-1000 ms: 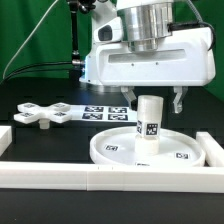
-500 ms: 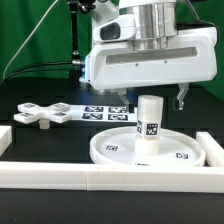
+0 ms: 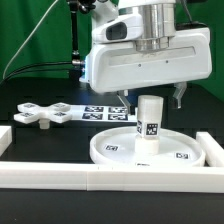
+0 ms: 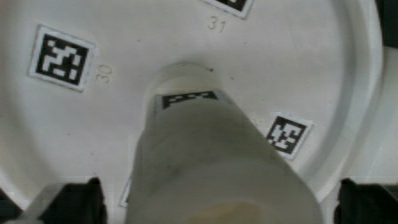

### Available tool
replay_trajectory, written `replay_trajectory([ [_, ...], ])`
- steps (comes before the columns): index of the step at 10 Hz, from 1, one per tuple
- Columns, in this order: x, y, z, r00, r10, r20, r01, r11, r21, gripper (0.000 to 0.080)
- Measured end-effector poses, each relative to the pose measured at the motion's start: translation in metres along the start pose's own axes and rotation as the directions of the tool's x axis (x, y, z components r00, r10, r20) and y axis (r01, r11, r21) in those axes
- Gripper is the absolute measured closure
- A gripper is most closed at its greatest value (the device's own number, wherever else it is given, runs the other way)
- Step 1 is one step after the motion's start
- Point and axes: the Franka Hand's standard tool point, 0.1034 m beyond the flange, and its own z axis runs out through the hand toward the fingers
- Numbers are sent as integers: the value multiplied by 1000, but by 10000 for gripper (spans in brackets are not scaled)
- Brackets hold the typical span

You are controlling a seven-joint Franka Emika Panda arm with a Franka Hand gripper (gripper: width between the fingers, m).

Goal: Assemble round table

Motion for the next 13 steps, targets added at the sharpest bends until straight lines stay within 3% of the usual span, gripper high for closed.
replay_trajectory([
  [3,0,0,1,953,-302,21,302,953,-27,151],
  [8,0,5,0,821,-569,40,571,821,-27,151],
  [9,1,6,0,768,-639,44,640,767,-36,151],
  [10,3,6,1,672,-738,55,740,670,-60,151],
  [13,4,7,1,464,-880,102,886,460,-55,151],
])
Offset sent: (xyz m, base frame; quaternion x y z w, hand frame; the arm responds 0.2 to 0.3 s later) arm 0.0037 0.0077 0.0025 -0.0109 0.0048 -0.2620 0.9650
